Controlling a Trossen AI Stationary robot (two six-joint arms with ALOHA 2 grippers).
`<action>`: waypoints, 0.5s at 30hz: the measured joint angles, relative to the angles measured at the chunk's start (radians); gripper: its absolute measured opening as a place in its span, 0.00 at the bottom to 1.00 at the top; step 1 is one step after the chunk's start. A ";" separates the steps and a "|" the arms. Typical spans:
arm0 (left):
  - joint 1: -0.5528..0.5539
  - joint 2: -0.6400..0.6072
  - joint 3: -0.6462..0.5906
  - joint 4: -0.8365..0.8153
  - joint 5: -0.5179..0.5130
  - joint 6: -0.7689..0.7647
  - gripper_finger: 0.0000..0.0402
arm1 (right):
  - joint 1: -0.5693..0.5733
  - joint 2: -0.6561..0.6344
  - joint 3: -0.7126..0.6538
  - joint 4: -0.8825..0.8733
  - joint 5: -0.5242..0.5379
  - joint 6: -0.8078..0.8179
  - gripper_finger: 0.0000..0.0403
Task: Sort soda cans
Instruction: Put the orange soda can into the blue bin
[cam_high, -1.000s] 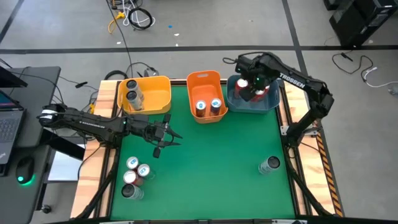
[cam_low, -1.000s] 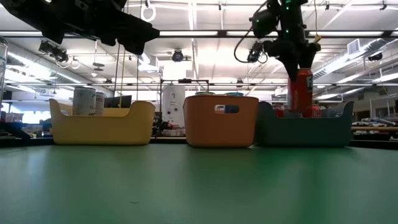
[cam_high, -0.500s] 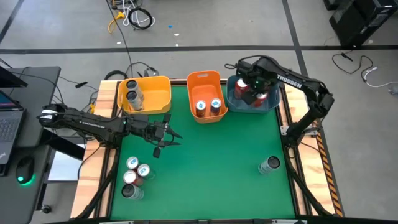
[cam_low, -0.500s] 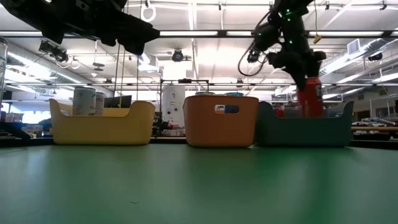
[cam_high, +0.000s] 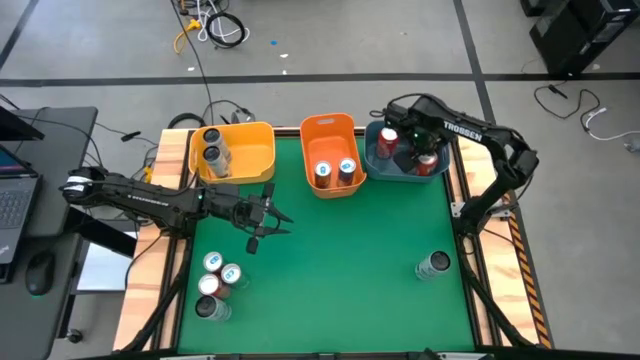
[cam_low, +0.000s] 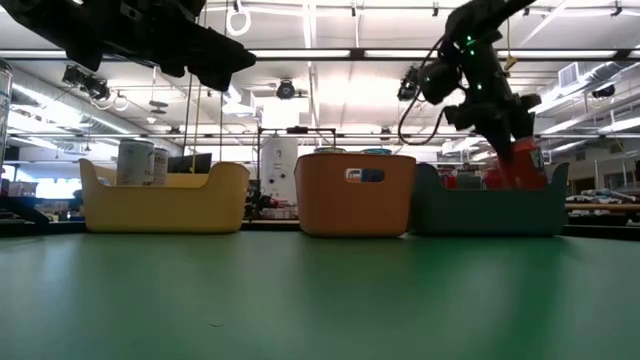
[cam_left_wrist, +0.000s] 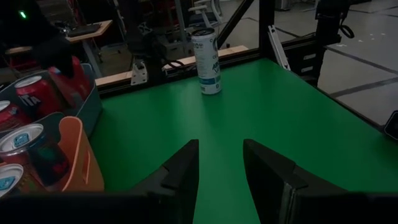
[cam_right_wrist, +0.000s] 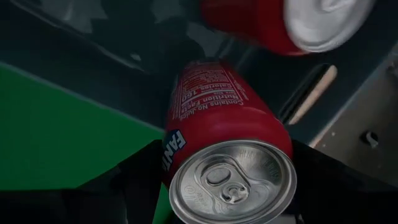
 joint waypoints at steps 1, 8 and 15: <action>0.000 0.000 0.000 0.000 0.000 0.000 0.33 | -0.003 -0.004 -0.022 0.026 -0.001 -0.001 0.70; 0.000 0.000 0.000 0.000 0.000 0.000 0.33 | -0.034 -0.051 -0.165 0.198 -0.051 -0.028 0.70; 0.000 0.000 0.000 0.001 0.000 -0.002 0.33 | -0.070 -0.093 -0.231 0.266 -0.058 -0.048 0.70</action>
